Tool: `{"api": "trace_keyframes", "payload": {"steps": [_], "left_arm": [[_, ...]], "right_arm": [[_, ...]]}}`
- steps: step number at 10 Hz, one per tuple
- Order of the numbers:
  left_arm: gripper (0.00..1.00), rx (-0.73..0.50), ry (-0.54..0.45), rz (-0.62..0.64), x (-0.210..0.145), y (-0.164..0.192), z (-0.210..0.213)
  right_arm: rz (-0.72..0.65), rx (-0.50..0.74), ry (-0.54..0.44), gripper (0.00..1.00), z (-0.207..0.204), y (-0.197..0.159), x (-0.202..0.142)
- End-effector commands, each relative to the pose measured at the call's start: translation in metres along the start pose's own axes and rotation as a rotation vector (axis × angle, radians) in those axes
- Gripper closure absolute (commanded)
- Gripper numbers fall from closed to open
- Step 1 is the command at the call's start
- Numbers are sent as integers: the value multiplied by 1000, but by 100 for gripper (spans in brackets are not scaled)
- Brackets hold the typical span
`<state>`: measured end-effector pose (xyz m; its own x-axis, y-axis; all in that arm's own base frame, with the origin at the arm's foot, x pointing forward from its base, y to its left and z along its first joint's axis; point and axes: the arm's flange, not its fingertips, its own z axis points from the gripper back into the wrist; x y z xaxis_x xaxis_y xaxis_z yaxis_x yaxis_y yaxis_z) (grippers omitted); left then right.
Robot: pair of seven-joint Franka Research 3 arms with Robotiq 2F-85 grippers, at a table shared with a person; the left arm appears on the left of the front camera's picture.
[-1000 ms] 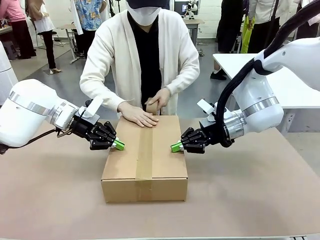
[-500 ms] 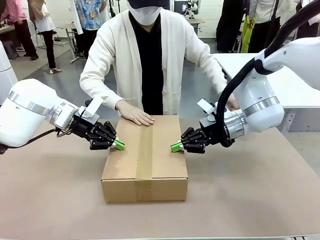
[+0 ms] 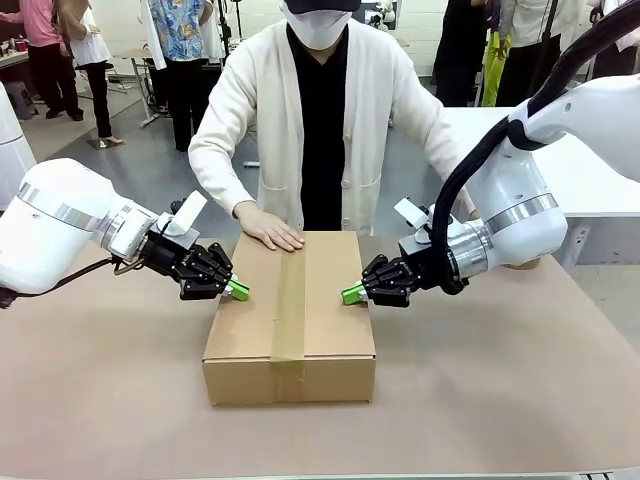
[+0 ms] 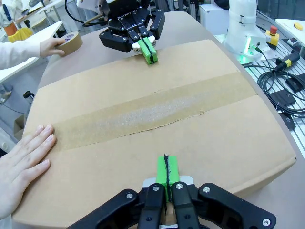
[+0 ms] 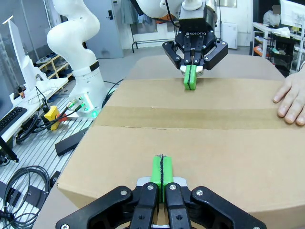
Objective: Wrap the clocks to prevent damage.
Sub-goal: After the human seals the box with tape, release both hands from the side flaps of the Package Box.
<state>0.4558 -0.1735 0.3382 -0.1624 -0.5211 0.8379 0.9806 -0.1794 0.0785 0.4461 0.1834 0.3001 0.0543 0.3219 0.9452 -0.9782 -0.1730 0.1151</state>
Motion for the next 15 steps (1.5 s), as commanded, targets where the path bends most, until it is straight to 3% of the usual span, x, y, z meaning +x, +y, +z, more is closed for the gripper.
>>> {"api": "trace_keyframes", "payload": {"steps": [1,15], "left_arm": [[100,2,21,3,-7,-1,-4],[100,2,21,3,-7,-1,-4]], "right_arm": [[-5,-7,6,99,-2,0,-3],[-5,-7,6,99,-2,0,-3]]}}
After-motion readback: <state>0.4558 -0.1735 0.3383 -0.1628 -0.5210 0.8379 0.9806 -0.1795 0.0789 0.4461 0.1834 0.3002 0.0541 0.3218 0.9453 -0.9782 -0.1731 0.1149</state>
